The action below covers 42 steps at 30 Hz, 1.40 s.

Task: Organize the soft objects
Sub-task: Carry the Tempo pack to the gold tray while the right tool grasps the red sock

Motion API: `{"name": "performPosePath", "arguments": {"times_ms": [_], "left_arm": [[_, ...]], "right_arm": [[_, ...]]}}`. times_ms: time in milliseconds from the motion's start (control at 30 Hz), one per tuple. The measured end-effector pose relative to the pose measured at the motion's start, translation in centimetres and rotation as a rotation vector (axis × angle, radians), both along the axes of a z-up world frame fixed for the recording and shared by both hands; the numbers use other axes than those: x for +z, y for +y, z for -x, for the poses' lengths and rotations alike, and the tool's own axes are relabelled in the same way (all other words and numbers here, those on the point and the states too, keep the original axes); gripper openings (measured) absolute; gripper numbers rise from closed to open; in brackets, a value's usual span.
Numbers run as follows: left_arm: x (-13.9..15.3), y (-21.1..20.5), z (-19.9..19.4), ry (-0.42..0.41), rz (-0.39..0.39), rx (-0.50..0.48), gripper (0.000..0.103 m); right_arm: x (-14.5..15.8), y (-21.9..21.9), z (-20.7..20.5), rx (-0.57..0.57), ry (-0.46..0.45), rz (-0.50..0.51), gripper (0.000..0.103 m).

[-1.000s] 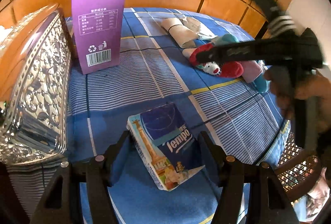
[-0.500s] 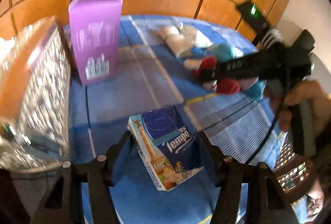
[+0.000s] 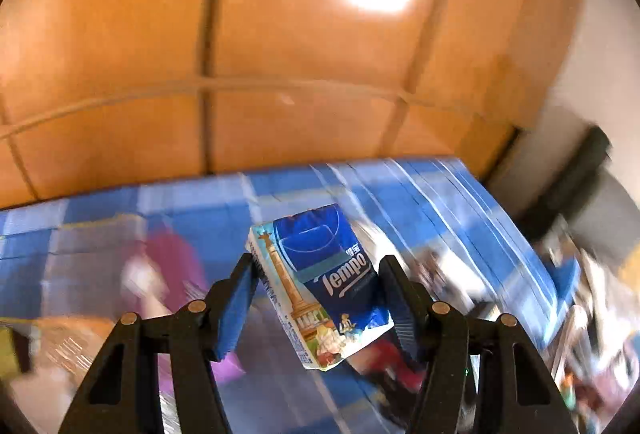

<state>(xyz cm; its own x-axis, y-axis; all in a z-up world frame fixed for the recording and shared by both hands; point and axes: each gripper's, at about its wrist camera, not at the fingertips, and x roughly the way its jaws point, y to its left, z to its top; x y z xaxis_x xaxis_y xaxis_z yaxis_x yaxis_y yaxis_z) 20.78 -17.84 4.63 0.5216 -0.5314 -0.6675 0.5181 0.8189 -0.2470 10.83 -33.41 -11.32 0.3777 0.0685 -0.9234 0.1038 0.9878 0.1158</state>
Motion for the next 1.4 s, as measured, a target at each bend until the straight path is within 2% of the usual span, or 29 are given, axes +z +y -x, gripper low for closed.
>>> {"name": "performPosePath", "arguments": {"times_ms": [67, 167, 267, 433, 567, 767, 900, 1100, 1233, 1300, 1400], "left_arm": [[1.3, 2.1, -2.2, -0.025, -0.004, 0.088, 0.063], [2.3, 7.9, -4.7, -0.041, -0.015, 0.238, 0.063], [2.2, 13.3, -5.1, -0.032, -0.016, 0.352, 0.063], [1.1, 21.6, -0.9, -0.058, -0.051, 0.472, 0.063], [-0.6, 27.0, 3.6, -0.061, -0.046, 0.563, 0.063], [-4.9, 34.4, 9.1, 0.023, -0.038, 0.7, 0.063], [-8.1, 37.3, 9.9, 0.116, -0.028, 0.767, 0.063], [-11.2, 39.9, 9.5, 0.179, -0.049, 0.847, 0.064], [-12.3, 40.3, 8.9, 0.198, -0.09, 0.875, 0.071], [-12.6, 40.3, 9.3, 0.207, -0.076, 0.874, 0.074], [-12.1, 39.6, 9.9, 0.179, -0.097, 0.871, 0.079]], "right_arm": [[-0.1, 0.7, -0.1, 0.023, 0.0, 0.04, 0.034], [-0.2, 1.4, 0.0, 0.038, -0.007, 0.076, 0.034], [-0.2, 1.7, 0.0, 0.039, -0.008, 0.077, 0.034], [-0.2, 2.6, 0.5, 0.069, -0.025, 0.132, 0.034], [-0.2, 3.4, 0.7, 0.084, -0.034, 0.165, 0.034], [0.0, 4.6, 1.3, 0.111, -0.051, 0.226, 0.034], [0.2, 4.8, 1.8, 0.104, -0.054, 0.228, 0.034], [0.2, 4.9, 2.0, 0.099, -0.057, 0.233, 0.034], [0.1, 4.7, 1.8, 0.102, -0.057, 0.235, 0.034], [0.0, 4.7, 1.8, 0.103, -0.057, 0.237, 0.034], [0.0, 4.8, 1.8, 0.108, -0.058, 0.245, 0.034]]}}
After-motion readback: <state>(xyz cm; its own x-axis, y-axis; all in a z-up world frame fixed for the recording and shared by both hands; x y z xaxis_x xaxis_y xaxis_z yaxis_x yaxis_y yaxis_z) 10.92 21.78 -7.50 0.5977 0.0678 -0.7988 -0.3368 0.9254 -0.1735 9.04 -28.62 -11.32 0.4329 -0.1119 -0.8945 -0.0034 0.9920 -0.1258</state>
